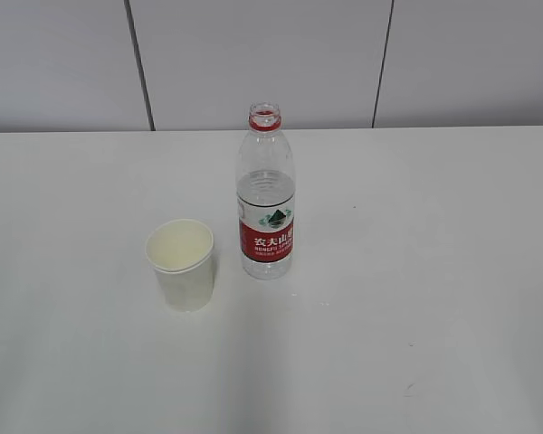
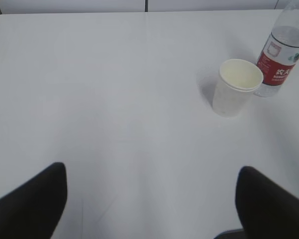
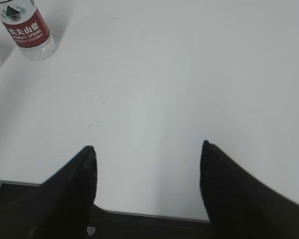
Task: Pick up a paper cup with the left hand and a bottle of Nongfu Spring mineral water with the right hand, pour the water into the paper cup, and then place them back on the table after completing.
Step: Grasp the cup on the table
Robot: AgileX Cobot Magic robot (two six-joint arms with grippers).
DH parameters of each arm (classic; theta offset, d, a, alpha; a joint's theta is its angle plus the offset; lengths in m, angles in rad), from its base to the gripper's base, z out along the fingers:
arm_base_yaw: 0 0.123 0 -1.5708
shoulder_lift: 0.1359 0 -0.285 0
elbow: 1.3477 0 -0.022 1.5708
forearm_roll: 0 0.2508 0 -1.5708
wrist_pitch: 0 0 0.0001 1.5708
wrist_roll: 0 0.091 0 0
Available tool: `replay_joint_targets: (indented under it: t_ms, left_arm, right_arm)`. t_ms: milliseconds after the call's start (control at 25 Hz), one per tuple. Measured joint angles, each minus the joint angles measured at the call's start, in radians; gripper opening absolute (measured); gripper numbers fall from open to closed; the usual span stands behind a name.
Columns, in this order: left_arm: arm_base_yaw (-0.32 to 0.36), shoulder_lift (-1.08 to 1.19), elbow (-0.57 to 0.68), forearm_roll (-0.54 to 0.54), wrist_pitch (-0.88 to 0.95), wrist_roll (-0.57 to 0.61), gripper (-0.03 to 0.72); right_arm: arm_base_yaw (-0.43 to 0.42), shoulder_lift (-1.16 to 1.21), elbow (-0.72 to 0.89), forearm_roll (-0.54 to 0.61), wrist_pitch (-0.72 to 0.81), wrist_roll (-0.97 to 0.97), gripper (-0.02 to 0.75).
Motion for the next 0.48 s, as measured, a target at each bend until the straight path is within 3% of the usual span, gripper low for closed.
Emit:
replay_joint_targets:
  t_ms: [480]
  left_arm:
    - [0.0, 0.0, 0.0, 0.0, 0.0, 0.0, 0.626]
  right_arm:
    - [0.0, 0.0, 0.0, 0.0, 0.0, 0.0, 0.482]
